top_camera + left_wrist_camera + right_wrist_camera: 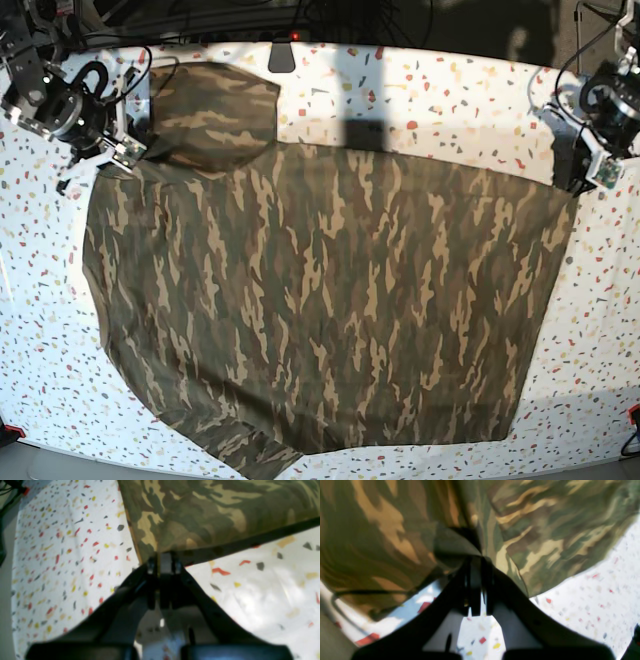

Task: Fold the T-shirt properly
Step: 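Pull the shirt toward the robot with both grippers and release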

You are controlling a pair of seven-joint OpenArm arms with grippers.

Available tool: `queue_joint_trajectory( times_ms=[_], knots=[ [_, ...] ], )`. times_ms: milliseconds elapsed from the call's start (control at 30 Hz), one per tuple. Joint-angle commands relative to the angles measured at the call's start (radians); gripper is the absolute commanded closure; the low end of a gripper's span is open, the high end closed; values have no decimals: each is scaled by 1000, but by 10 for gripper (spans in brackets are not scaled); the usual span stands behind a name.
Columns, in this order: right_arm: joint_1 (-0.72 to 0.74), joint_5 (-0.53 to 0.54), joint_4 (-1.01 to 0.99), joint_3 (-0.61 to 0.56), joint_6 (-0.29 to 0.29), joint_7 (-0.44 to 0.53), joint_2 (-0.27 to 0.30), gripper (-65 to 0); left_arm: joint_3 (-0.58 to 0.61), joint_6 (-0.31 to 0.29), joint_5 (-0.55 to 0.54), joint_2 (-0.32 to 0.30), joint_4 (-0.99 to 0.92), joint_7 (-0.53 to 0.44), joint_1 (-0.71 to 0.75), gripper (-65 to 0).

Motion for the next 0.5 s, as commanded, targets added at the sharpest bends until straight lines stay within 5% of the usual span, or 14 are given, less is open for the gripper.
queue_joint_trajectory(
  times_ms=[0,367,467],
  knots=[
    [-27,21,29,39,-6,5,19,0,-24,4,-13,-17,32,-24,25,0],
    [-319,44,187,229,-5,4,7,0,-160,3,-12,104,116,-69,256,0],
    [-377,45,230,274,-5,4,-30,0,-211,-40,-2,151,116,-113,307,0]
  ],
)
